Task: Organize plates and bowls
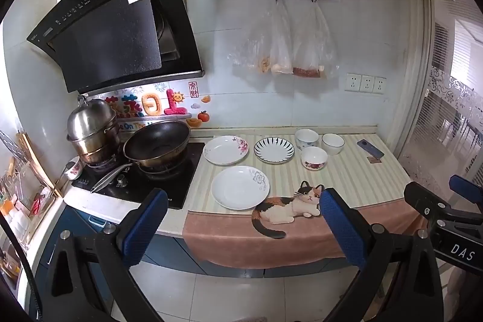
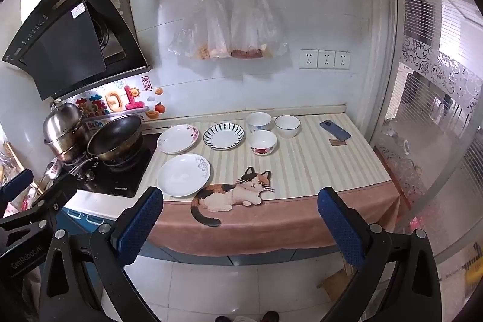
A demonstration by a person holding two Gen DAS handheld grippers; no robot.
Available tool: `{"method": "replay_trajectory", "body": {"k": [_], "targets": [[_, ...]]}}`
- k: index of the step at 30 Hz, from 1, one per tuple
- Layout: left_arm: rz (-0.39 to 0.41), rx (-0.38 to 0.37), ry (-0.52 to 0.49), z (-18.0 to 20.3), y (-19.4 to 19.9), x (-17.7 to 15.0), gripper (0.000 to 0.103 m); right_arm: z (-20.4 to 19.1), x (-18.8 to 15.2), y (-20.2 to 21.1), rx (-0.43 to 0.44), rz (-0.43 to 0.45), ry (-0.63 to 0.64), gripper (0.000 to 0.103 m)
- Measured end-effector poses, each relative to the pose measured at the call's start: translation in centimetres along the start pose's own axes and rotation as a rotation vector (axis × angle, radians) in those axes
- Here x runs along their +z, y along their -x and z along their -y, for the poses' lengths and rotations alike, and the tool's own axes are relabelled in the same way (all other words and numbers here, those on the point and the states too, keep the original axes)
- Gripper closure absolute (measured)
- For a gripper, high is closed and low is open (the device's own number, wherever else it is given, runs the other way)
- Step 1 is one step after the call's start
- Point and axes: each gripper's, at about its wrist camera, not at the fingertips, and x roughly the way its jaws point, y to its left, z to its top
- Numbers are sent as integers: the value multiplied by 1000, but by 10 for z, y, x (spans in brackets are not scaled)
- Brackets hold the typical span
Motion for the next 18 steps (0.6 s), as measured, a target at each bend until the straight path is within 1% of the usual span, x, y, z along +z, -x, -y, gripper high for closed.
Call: {"method": "replay_trajectory", "body": {"k": [2, 3, 9, 11, 18], "targets": [[-3, 0, 1, 2, -1, 1, 0, -2, 0, -1, -7, 3, 1, 0], [-3, 0, 3, 2, -1, 1, 0, 0, 0, -1, 13, -4, -7, 0], [-11, -1, 6, 4, -5, 2, 0, 1, 3, -1, 17, -5, -7, 0], [-8, -7, 20, -6, -9, -4, 0, 0, 1, -5, 16, -5, -8, 0], [-9, -11, 31, -11, -8, -5, 0, -1, -4, -9, 5, 2, -10, 0]]}}
